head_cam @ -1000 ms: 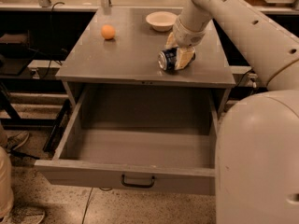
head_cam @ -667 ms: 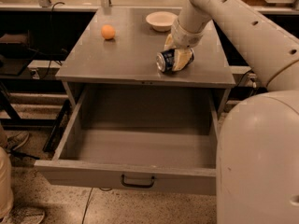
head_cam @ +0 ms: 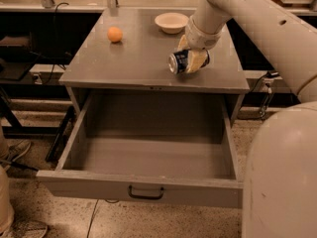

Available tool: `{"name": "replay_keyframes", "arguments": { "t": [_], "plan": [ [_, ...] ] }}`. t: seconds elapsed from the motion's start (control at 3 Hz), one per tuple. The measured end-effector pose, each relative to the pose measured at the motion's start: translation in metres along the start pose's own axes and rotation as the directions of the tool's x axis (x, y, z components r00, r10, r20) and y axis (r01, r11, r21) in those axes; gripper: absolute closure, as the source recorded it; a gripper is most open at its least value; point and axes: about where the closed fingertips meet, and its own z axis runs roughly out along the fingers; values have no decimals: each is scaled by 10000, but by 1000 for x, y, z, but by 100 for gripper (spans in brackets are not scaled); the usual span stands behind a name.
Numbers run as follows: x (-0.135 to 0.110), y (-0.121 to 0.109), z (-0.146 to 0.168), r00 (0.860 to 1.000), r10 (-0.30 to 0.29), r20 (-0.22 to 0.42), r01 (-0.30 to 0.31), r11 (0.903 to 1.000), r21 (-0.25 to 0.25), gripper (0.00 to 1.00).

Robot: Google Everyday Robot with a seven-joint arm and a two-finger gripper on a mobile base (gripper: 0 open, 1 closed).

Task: Place pepsi can into top drawer

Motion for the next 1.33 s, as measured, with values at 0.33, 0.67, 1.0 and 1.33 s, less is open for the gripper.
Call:
{"name": "replay_keyframes", "arguments": {
  "t": [0.33, 0.67, 1.0, 1.33],
  "plan": [
    [8, 24, -39, 9987, 396, -320, -386, 9988, 303, 100],
    [8, 24, -39, 9987, 394, -319, -385, 9988, 299, 100],
    [-4, 38, -21, 9996, 188, -196, -194, 9994, -283, 100],
    [-22, 72, -20, 9996, 289, 50, -283, 9949, -969, 100]
  ]
}}
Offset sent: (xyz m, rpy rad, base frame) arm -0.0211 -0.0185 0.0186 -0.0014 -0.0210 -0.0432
